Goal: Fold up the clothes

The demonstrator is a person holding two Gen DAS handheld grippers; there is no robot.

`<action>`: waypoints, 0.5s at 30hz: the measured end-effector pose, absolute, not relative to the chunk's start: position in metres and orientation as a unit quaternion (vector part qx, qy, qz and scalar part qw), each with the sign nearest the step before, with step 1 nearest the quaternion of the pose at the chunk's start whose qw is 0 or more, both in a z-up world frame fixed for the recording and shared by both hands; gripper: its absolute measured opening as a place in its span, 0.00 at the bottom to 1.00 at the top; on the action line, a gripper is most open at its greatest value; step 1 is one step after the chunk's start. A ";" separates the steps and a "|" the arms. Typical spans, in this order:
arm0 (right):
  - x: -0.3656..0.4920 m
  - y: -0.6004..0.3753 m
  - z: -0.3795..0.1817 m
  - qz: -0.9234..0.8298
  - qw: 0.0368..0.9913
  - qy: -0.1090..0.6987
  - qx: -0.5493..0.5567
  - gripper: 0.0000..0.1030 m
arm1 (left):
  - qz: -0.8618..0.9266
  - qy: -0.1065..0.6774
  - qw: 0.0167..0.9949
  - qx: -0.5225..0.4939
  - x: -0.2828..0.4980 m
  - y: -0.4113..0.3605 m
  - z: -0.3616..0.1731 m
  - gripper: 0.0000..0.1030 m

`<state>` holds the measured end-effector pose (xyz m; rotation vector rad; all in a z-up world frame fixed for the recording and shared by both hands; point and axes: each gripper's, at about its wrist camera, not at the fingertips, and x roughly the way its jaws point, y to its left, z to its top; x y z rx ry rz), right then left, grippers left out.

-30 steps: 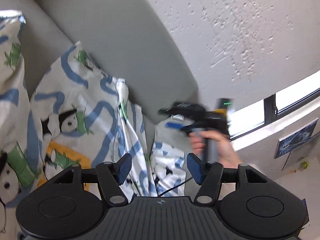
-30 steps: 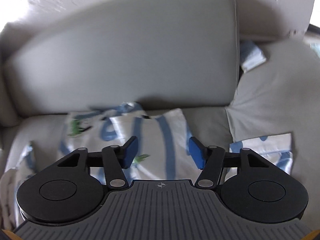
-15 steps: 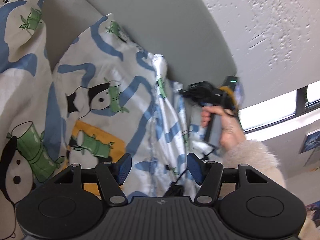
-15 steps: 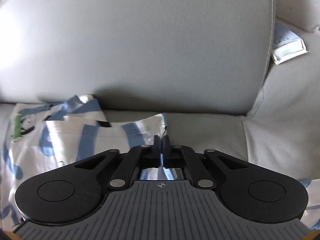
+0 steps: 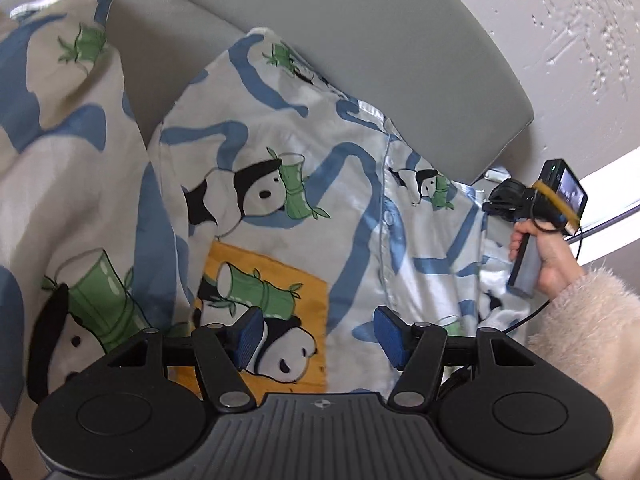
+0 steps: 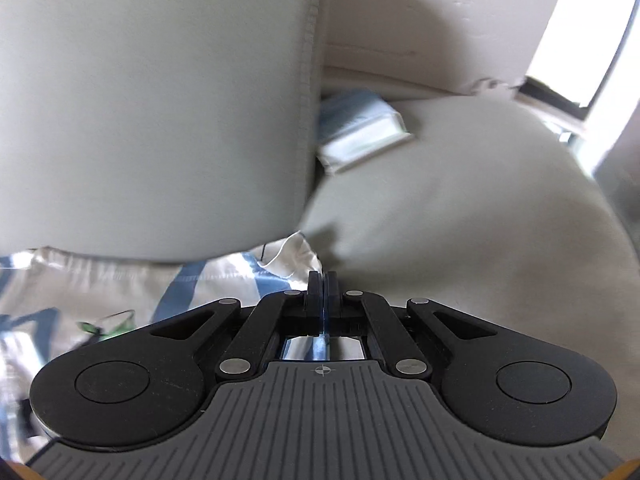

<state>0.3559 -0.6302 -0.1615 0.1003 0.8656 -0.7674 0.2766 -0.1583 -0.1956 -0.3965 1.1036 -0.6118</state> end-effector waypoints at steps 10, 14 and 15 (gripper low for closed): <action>0.318 -0.600 -0.101 -0.341 0.846 0.403 0.076 0.55 | -0.340 0.497 0.783 -0.158 0.255 -0.167 -0.172 0.57; 0.271 -0.591 -0.083 -0.322 0.837 0.432 0.089 0.47 | -0.404 0.474 0.768 -0.148 0.228 -0.178 -0.143 0.57; 0.256 -0.591 -0.081 -0.319 0.836 0.437 0.092 0.47 | -0.420 0.468 0.764 -0.144 0.219 -0.181 -0.136 0.57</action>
